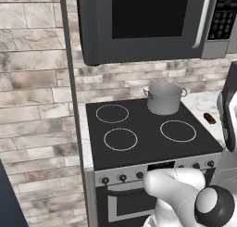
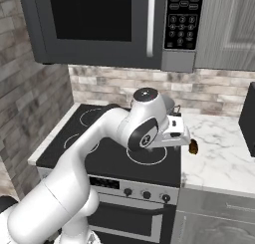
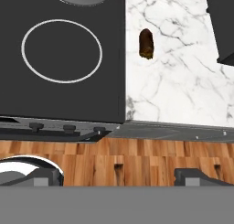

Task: Turn on the burner for the pot on the stove. Wait thirty seconds for the pot to heat up. Then add the sweet potato to the pot.

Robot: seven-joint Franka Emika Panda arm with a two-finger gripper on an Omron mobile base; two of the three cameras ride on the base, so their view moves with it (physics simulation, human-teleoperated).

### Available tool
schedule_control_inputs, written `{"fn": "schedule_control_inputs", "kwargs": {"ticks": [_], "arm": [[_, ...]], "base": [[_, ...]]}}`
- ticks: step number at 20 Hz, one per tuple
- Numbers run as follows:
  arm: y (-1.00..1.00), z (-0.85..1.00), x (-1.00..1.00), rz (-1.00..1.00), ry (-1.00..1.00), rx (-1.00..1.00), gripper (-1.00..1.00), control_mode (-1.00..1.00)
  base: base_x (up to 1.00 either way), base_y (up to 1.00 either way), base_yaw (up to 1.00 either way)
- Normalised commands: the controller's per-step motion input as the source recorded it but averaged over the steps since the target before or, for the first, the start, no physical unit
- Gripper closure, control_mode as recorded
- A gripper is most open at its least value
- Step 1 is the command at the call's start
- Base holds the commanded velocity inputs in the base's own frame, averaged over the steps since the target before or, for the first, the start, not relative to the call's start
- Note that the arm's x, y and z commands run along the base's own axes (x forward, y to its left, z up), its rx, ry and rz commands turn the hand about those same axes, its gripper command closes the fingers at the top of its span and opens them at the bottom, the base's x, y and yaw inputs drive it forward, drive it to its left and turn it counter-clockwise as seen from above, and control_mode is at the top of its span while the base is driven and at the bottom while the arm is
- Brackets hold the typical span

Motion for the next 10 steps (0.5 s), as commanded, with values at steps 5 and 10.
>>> {"fn": "schedule_control_inputs", "kwargs": {"ticks": [5,10], "arm": [[0.0,0.0,0.0,0.0,0.0,0.0,-1.0,-1.0],[0.0,0.0,0.0,0.0,0.0,0.0,-1.0,-1.0]], "base": [[0.0,0.0,0.0],[0.0,0.0,0.0]]}}
